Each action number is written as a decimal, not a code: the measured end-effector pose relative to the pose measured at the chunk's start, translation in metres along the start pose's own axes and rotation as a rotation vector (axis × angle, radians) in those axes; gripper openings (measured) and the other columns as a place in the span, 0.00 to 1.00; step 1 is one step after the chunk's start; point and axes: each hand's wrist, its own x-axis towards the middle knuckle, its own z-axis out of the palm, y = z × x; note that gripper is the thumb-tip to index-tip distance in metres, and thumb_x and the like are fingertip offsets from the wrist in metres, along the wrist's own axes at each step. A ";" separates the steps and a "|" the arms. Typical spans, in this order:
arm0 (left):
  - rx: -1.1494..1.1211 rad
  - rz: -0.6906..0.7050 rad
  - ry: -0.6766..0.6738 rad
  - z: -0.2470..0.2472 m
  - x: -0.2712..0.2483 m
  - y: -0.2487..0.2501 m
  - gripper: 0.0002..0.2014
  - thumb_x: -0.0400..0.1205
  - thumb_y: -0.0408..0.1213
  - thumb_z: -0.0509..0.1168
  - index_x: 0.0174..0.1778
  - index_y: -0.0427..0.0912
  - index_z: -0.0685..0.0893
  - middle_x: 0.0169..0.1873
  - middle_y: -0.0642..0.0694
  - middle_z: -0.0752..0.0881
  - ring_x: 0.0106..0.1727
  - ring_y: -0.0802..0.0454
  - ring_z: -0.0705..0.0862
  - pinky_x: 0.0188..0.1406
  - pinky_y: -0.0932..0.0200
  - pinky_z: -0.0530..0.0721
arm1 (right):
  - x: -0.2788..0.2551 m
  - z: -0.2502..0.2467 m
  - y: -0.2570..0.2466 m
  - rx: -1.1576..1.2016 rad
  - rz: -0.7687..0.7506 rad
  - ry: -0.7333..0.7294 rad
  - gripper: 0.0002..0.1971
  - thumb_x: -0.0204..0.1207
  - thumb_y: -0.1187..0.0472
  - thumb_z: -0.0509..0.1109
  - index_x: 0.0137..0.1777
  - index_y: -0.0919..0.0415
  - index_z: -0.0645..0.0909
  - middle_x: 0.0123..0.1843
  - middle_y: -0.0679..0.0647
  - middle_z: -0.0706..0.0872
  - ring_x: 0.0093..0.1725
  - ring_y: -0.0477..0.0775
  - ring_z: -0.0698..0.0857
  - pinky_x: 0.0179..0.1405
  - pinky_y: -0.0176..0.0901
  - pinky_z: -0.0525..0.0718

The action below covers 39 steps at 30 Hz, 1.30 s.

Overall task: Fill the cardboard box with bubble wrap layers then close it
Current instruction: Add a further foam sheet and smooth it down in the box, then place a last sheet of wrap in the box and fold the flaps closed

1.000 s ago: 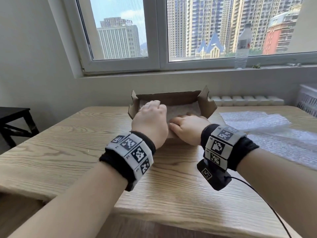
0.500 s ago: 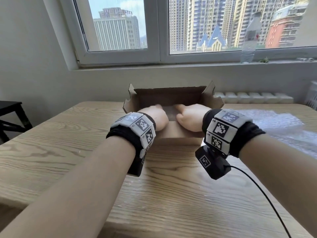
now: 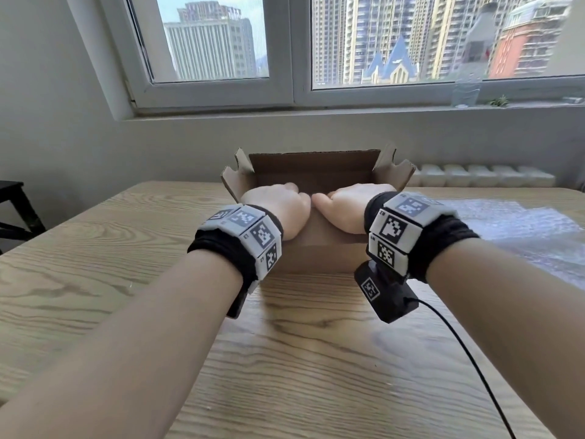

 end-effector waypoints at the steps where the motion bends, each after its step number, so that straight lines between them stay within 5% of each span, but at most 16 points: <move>1: 0.014 0.016 0.014 0.001 0.001 0.000 0.18 0.88 0.35 0.42 0.66 0.39 0.75 0.67 0.41 0.77 0.70 0.41 0.75 0.64 0.45 0.75 | 0.001 0.000 0.000 0.001 0.000 -0.006 0.33 0.80 0.40 0.37 0.67 0.52 0.78 0.67 0.58 0.82 0.65 0.60 0.79 0.52 0.49 0.69; 5: -0.003 0.005 -0.027 -0.001 0.010 -0.002 0.20 0.88 0.37 0.41 0.64 0.39 0.77 0.67 0.40 0.79 0.69 0.41 0.76 0.67 0.46 0.74 | 0.006 -0.002 0.001 0.020 0.000 -0.025 0.32 0.81 0.41 0.38 0.66 0.55 0.79 0.67 0.61 0.81 0.64 0.61 0.79 0.54 0.49 0.70; 11: -0.021 -0.013 -0.075 -0.002 0.022 -0.002 0.22 0.88 0.41 0.40 0.59 0.38 0.79 0.63 0.37 0.81 0.65 0.40 0.78 0.63 0.49 0.71 | 0.014 0.001 0.001 0.027 0.019 0.017 0.32 0.81 0.42 0.39 0.61 0.57 0.81 0.63 0.61 0.83 0.49 0.59 0.75 0.51 0.48 0.71; 16: 0.016 -0.025 0.016 0.003 0.019 -0.004 0.26 0.87 0.45 0.39 0.63 0.37 0.80 0.66 0.36 0.78 0.68 0.38 0.76 0.65 0.47 0.73 | 0.018 0.002 0.004 0.058 0.032 0.046 0.33 0.78 0.40 0.39 0.67 0.56 0.78 0.72 0.62 0.74 0.68 0.64 0.76 0.64 0.54 0.73; 24: 0.033 0.018 0.149 0.016 0.020 -0.010 0.29 0.88 0.52 0.37 0.38 0.39 0.78 0.48 0.38 0.86 0.52 0.39 0.83 0.45 0.54 0.72 | 0.015 0.007 0.004 0.050 -0.004 0.136 0.30 0.80 0.44 0.42 0.56 0.58 0.83 0.61 0.62 0.84 0.59 0.63 0.81 0.50 0.48 0.73; 30: -0.003 0.009 0.187 0.019 0.016 -0.005 0.28 0.88 0.51 0.36 0.57 0.43 0.80 0.55 0.43 0.86 0.59 0.43 0.83 0.46 0.54 0.71 | 0.012 0.013 0.005 0.060 -0.033 0.240 0.29 0.83 0.44 0.40 0.57 0.55 0.83 0.61 0.58 0.86 0.63 0.59 0.82 0.48 0.46 0.70; 33: 0.017 -0.022 0.256 0.019 0.003 -0.001 0.26 0.88 0.51 0.40 0.59 0.42 0.80 0.57 0.41 0.85 0.60 0.39 0.82 0.52 0.50 0.74 | 0.008 0.012 0.006 0.093 -0.055 0.299 0.28 0.84 0.47 0.42 0.57 0.58 0.83 0.62 0.57 0.85 0.64 0.59 0.81 0.51 0.46 0.74; 39: -0.161 0.078 0.397 0.011 -0.020 0.010 0.17 0.86 0.45 0.51 0.66 0.45 0.77 0.64 0.42 0.79 0.66 0.42 0.76 0.67 0.48 0.73 | -0.013 0.000 0.011 0.448 -0.165 0.531 0.18 0.83 0.56 0.54 0.52 0.66 0.82 0.56 0.61 0.84 0.59 0.60 0.81 0.55 0.44 0.74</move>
